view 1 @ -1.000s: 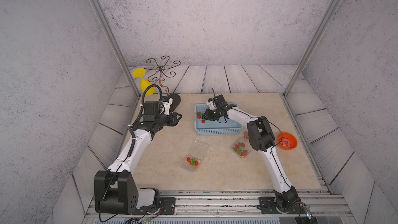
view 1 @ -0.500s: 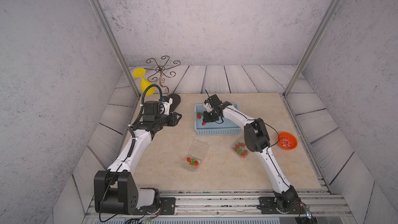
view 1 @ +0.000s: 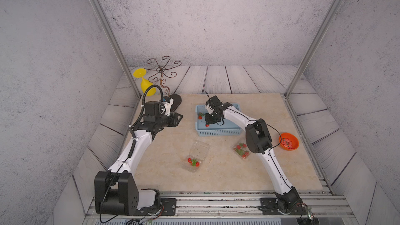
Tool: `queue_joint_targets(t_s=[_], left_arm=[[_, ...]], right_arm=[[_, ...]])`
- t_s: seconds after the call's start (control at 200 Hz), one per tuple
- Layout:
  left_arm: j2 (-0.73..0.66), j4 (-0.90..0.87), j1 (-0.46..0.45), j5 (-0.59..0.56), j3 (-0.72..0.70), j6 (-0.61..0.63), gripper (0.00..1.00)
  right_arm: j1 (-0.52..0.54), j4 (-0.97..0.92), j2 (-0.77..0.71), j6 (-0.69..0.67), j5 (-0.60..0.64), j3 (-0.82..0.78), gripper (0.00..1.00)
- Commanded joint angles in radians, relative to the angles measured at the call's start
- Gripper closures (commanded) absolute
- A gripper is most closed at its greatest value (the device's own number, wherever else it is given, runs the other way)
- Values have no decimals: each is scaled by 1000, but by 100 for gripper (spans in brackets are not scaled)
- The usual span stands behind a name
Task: Pack strawberries into containers
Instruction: Pick up the strawberry from the basket, then place the strawberry in the packing box.
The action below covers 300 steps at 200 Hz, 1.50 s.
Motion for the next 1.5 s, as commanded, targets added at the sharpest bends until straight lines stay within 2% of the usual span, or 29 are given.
queue_joint_targets(t_s=[0.0, 0.245, 0.535, 0.751, 0.936, 1.151, 1.221, 1.496], left_arm=[[-11, -2, -5, 7, 20, 17, 62], [-16, 0, -3, 7, 17, 16, 62], [-21, -1, -4, 7, 18, 16, 62], [-21, 0, -3, 4, 18, 16, 62], [-20, -2, -3, -3, 20, 18, 62], [-29, -3, -1, -11, 18, 19, 62], [-31, -2, -2, -8, 20, 18, 62], [-43, 0, 0, -8, 16, 16, 62]], right_arm=[[-15, -5, -118, -14, 39, -59, 100], [-20, 49, -257, -31, 10, -174, 100], [-19, 80, -338, -52, -13, -264, 100], [9, 117, -482, -86, -178, -390, 100], [132, 204, -609, -79, -319, -608, 100], [293, 296, -587, -31, -405, -720, 100], [323, 301, -566, 3, -413, -716, 100], [383, 261, -491, -20, -401, -686, 100]])
